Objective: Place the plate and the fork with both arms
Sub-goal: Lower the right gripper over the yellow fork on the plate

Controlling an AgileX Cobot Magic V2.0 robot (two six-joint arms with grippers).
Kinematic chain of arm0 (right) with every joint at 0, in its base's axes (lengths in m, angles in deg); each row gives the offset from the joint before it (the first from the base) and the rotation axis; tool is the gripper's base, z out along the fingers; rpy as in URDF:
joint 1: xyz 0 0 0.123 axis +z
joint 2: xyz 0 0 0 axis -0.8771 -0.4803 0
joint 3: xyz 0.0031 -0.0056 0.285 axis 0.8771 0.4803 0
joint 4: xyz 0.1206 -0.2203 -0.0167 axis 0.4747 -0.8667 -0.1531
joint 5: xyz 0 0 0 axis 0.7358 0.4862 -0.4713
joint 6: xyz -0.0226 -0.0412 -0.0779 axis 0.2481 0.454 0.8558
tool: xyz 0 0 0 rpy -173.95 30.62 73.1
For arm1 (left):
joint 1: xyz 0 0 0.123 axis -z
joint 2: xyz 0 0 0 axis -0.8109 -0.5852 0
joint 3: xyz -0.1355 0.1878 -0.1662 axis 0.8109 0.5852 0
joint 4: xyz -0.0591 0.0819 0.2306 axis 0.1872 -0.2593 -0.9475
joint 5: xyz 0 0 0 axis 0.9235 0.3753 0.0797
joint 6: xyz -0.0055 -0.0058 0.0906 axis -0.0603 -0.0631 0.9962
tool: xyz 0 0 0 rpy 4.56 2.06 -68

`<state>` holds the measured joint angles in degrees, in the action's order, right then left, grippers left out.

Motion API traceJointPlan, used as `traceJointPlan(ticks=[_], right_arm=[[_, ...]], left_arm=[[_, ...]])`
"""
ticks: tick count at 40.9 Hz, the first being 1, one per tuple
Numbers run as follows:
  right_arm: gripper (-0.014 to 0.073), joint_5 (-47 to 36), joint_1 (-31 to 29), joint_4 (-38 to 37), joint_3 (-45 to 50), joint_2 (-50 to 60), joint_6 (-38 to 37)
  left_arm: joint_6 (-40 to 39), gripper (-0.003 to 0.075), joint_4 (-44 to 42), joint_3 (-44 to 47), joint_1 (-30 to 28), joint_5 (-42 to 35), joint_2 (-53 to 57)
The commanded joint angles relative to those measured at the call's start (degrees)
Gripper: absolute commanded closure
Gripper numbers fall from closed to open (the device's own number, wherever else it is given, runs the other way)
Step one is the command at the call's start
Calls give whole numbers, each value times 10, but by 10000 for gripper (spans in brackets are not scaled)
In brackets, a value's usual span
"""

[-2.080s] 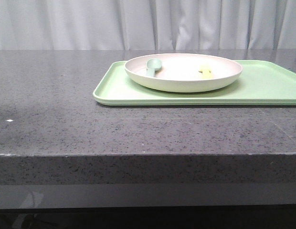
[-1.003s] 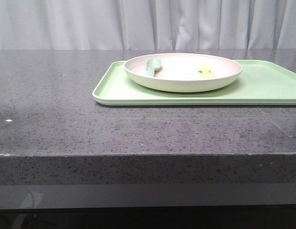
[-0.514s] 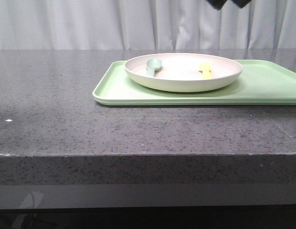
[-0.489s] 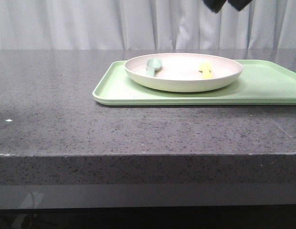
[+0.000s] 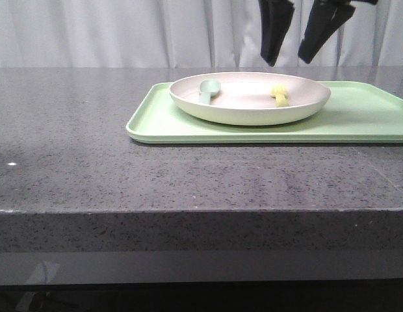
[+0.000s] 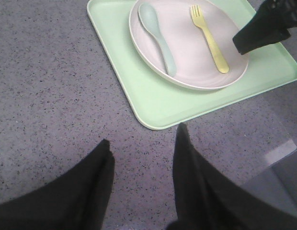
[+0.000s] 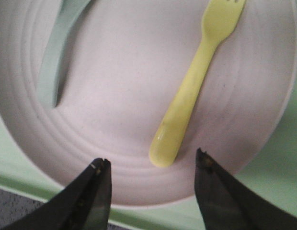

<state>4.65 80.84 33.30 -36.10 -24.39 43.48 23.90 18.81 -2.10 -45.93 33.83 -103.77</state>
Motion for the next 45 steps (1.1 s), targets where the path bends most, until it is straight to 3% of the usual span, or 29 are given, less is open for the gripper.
traceJointPlan(ticks=[1, 15, 45], right_arm=[[180, 26, -13, -6, -48, -1, -19], [180, 38, -28, -6, -106, -65, -35], [180, -21, -44, 9, -106, -92, -52]], left_arm=[[1, 427, 26, -14, -2, -29, 10], [1, 427, 26, -14, -2, -29, 10], [1, 427, 26, -14, -2, -29, 10]])
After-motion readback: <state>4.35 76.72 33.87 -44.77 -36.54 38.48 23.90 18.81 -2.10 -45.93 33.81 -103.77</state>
